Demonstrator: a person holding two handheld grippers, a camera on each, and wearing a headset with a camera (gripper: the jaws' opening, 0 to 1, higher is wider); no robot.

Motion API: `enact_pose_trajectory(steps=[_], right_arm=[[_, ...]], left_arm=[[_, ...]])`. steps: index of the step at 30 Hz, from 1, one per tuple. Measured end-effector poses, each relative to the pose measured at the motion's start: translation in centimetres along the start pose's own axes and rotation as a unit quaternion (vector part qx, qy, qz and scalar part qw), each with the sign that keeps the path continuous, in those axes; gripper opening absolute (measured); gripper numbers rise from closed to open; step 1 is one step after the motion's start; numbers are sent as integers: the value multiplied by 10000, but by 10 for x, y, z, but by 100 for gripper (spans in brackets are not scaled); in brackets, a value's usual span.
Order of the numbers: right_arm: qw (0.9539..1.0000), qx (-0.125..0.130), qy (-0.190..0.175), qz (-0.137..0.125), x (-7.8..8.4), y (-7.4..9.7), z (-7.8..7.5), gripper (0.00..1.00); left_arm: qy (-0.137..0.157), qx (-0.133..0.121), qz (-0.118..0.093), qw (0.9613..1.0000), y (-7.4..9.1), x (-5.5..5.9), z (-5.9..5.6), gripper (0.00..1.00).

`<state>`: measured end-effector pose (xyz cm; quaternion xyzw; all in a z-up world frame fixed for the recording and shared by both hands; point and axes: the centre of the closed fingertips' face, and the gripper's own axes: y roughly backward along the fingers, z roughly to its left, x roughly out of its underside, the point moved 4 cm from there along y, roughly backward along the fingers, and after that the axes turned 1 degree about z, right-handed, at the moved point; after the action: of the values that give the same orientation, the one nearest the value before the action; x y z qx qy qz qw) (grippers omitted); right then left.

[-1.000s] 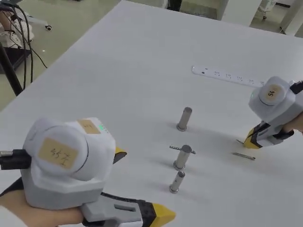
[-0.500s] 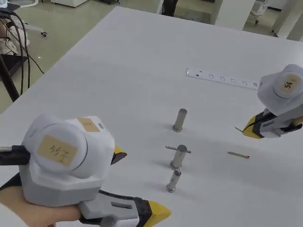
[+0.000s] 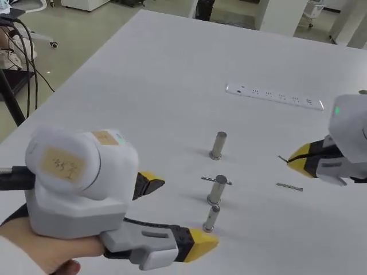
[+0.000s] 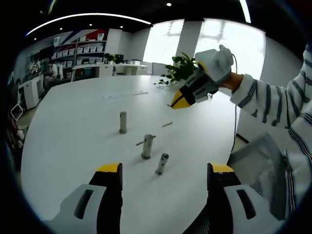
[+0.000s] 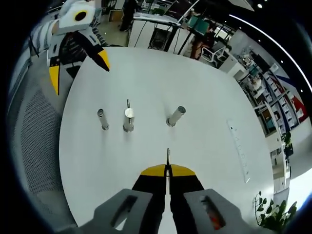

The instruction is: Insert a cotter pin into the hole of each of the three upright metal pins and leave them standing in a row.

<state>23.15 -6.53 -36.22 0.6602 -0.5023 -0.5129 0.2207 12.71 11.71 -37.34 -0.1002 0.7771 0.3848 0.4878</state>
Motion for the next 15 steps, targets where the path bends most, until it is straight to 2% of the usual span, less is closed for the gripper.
enact_pose_trajectory(steps=[2, 7, 15], right_arm=[[9994, 200, 156, -250, -8, 4, 4, 0], [9970, 537, 382, -406, -18, 11, 12, 0], [9921, 854, 613, -683, -33, 23, 24, 0]], left_arm=[[119, 66, -140, 9998, -2, -7, 0, 65], [287, 217, -335, 9988, -7, -19, 0, 61], [358, 494, -568, 9965, -18, -41, -5, 51]])
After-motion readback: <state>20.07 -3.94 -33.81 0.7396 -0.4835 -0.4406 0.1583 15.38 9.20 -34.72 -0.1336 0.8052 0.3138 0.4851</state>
